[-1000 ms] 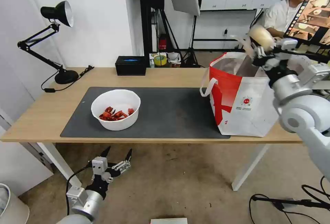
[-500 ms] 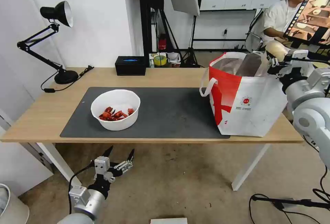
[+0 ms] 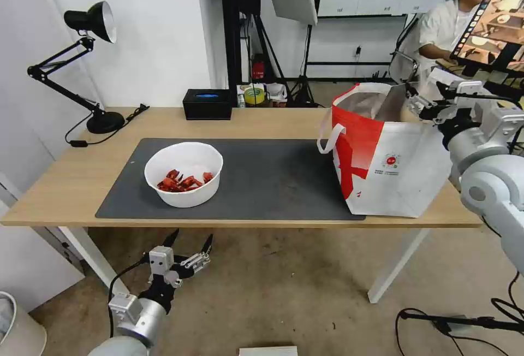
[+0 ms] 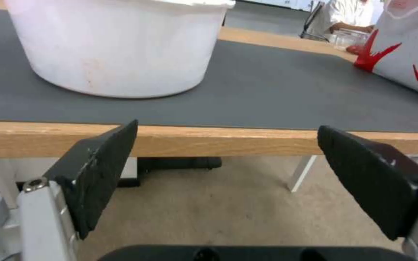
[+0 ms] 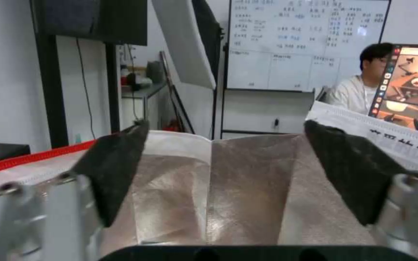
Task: Pick up the trash from the table and place it into the takeout bag.
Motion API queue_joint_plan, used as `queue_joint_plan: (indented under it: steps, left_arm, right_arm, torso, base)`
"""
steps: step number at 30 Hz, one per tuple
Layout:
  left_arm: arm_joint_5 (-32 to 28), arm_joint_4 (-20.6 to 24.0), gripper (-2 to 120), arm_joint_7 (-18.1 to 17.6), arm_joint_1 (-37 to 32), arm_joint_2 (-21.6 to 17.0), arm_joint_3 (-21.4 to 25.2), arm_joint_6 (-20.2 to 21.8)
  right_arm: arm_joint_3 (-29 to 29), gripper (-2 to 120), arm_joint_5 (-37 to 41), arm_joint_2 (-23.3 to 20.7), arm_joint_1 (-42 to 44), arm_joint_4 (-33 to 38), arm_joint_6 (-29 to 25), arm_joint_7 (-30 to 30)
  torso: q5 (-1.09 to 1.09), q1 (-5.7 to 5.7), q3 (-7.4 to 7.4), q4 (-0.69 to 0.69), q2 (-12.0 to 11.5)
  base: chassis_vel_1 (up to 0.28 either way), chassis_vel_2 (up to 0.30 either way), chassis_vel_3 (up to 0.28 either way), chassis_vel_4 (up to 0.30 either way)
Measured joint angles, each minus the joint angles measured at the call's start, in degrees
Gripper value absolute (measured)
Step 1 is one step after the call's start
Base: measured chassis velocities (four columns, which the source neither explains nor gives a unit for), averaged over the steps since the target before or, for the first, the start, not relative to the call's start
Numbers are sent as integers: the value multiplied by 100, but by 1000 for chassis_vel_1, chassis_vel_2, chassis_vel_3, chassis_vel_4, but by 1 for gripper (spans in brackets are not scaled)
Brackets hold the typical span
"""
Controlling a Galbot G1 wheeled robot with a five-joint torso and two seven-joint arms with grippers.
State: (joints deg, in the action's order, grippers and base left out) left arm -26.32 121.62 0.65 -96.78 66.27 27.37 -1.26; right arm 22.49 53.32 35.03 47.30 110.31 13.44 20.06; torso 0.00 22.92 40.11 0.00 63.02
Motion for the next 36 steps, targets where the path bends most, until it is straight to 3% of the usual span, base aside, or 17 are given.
queue_joint_plan:
  steps: [3, 11, 17, 19, 25, 36]
  left_arm:
    - [0, 0, 100, -2, 12, 15, -12, 3]
    - [-1, 43, 100, -5, -29, 12, 38, 3]
    - [-2, 73, 100, -7, -58, 8, 70, 2]
    - [-2, 93, 100, -7, -82, 1, 94, -6]
    - [-17, 126, 100, -8, -101, -11, 118, -6]
    - [-14, 149, 100, -10, -141, 27, 169, -13]
  right_arm:
    - [0, 98, 2, -14, -1, 5, -1, -59]
    - [-48, 100, 194, -50, -58, 240, -131, -243]
    - [-124, 100, 575, -92, -40, 827, -147, -213]
    - [-86, 100, 744, -133, 179, 1303, -154, -323]
    - [27, 100, 770, -139, 724, 1863, -332, -508]
    - [25, 100, -418, 337, 2261, 2326, -899, -705]
  torso:
    - [0, 0, 0, 0, 0]
    - [0, 0, 0, 0, 0]
    - [-1, 0, 0, 1, 0]
    - [0, 0, 0, 0, 0]
    - [0, 0, 0, 0, 0]
    - [0, 0, 0, 0, 1]
  base:
    - [0, 0, 0, 0]
    - [0, 0, 0, 0]
    - [0, 0, 0, 0]
    - [0, 0, 0, 0]
    - [0, 0, 0, 0]
    - [0, 0, 0, 0]
